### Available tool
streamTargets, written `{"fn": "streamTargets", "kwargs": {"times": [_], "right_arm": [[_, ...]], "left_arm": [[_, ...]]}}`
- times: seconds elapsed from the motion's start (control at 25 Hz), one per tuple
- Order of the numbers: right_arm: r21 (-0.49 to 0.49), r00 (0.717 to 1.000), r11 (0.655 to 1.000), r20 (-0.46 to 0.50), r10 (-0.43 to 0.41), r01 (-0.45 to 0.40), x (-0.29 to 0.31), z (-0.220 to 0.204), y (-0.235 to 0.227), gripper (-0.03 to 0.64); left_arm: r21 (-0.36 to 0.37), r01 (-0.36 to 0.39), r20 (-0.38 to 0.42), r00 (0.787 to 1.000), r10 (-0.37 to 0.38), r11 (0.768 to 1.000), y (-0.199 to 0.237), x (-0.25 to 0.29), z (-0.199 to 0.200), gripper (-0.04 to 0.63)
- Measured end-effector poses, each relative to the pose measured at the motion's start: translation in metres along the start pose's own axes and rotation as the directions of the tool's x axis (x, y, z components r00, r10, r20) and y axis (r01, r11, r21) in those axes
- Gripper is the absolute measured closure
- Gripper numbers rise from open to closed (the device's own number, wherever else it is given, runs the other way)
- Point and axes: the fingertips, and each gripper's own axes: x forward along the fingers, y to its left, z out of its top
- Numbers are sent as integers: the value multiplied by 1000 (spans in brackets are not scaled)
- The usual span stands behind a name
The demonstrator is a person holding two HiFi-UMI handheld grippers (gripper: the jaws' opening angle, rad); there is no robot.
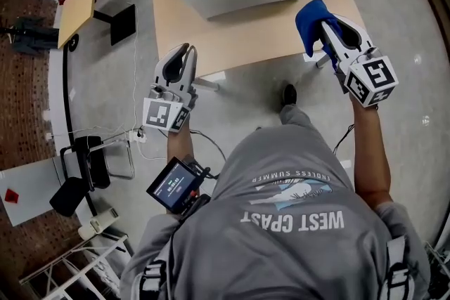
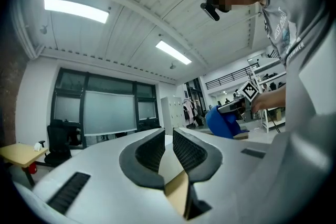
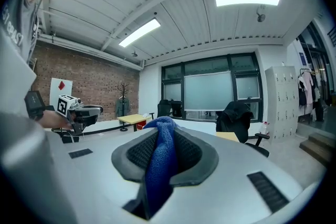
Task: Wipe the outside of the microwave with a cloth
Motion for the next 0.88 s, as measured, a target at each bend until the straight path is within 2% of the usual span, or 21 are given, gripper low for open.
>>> {"fn": "streamTargets", "kwargs": {"times": [0.12, 0.28, 0.48, 0.64, 0.76, 0.88], "right_arm": [[8, 1000, 1000, -21, 19, -19, 33, -18, -28, 540], [18, 998, 999, -40, 51, -51, 80, -24, -64, 540], [36, 995, 995, -46, 92, -91, 152, -52, -77, 540], [-89, 987, 984, -33, 154, -156, 229, -81, -44, 540], [-232, 976, 948, -30, 218, -219, 278, -97, 3, 540], [-272, 958, 920, -30, 287, -284, 320, -120, 52, 540]], "left_arm": [[-9, -20, -16, 1000, 19, 1000, 15, 32, -17, 534], [-13, -52, -26, 998, 52, 999, 38, 81, -20, 534], [-15, -92, -49, 995, 92, 996, 51, 116, -38, 532], [-26, -132, -109, 986, 128, 991, 67, 112, -67, 532], [-39, -166, -148, 976, 159, 985, 86, 94, -77, 532], [-44, -181, -187, 968, 170, 983, 107, 77, -88, 534]]}}
